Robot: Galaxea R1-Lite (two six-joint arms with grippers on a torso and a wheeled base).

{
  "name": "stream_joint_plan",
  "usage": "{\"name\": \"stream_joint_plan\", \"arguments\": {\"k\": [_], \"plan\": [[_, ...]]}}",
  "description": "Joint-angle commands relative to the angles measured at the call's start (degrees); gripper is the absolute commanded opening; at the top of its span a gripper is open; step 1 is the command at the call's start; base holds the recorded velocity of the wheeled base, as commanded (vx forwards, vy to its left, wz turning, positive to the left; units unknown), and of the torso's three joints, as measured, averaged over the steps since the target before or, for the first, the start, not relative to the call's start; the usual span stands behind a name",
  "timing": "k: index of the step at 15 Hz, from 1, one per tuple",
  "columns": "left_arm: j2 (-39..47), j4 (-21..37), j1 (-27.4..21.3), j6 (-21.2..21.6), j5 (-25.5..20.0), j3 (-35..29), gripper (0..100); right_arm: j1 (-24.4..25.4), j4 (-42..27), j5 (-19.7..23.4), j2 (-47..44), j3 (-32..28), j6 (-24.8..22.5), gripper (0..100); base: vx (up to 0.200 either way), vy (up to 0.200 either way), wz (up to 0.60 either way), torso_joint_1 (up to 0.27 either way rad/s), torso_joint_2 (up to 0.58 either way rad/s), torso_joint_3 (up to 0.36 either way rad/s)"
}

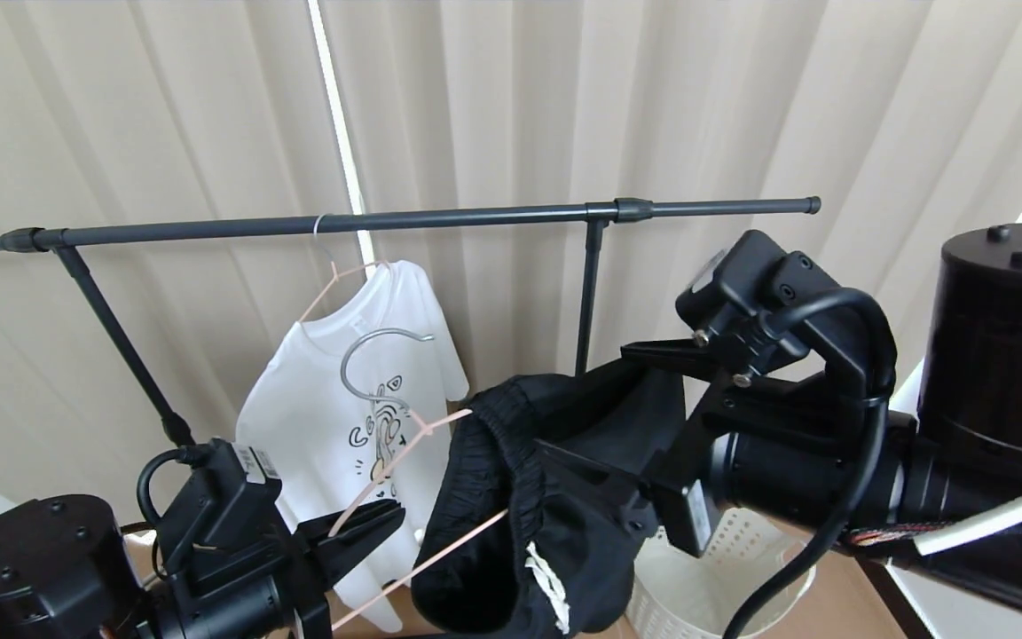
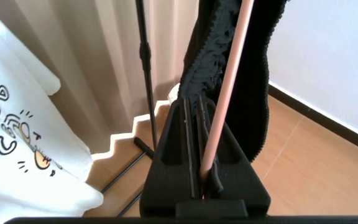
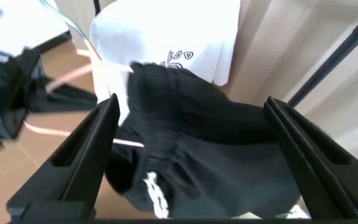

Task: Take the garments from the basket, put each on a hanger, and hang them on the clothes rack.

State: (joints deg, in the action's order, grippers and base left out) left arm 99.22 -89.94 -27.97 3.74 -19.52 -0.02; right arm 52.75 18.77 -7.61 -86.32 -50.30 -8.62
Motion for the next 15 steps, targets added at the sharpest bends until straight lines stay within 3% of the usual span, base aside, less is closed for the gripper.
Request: {"name": "stream_joint_plan", "arguments": {"k": [1,3,4,6,8,9,10,15], "plan": [[-0.43,-0.06,1.60,0.04,-0.96,0.02,0,-9.42,-7.08,11.12,2.12,-2.52,-8.43,100,0.000,0.000,0.00,0.000,0.00,0.000],[-0.34,-0.06,1.07,0.12,-1.14,0.02,0,-14.78,-16.49,20.88,0.72,-7.36,-16.17,100,0.000,0.000,0.00,0.000,0.00,0.000],[-0.17,-0.06,0.63,0.12,-1.14,0.02,0,-16.19,-20.36,23.52,-0.16,-9.73,-18.45,100,0.000,0.000,0.00,0.000,0.00,0.000],[0.10,-0.06,-2.36,1.44,-1.14,0.02,0,-20.14,-34.51,30.19,-2.27,-19.40,-28.30,100,0.000,0.000,0.00,0.000,0.00,0.000],[1.59,-0.06,-3.76,4.17,-1.49,0.02,0,-21.55,-44.53,32.57,-5.26,-26.52,-35.06,100,0.000,0.000,0.00,0.000,0.00,0.000],[1.59,-0.06,-3.76,4.17,-1.49,0.02,0,-21.55,-44.53,32.57,-5.26,-26.52,-35.06,100,0.000,0.000,0.00,0.000,0.00,0.000],[3.00,-0.06,-5.52,9.79,-3.86,0.02,0,-21.55,-51.21,32.66,-7.81,-29.86,-40.25,100,0.000,0.000,0.00,0.000,0.00,0.000],[3.00,-0.06,-6.93,9.53,-3.95,0.02,0,-18.65,-53.93,32.74,-9.30,-29.24,-40.78,100,0.000,0.000,0.00,0.000,0.00,0.000]]}}
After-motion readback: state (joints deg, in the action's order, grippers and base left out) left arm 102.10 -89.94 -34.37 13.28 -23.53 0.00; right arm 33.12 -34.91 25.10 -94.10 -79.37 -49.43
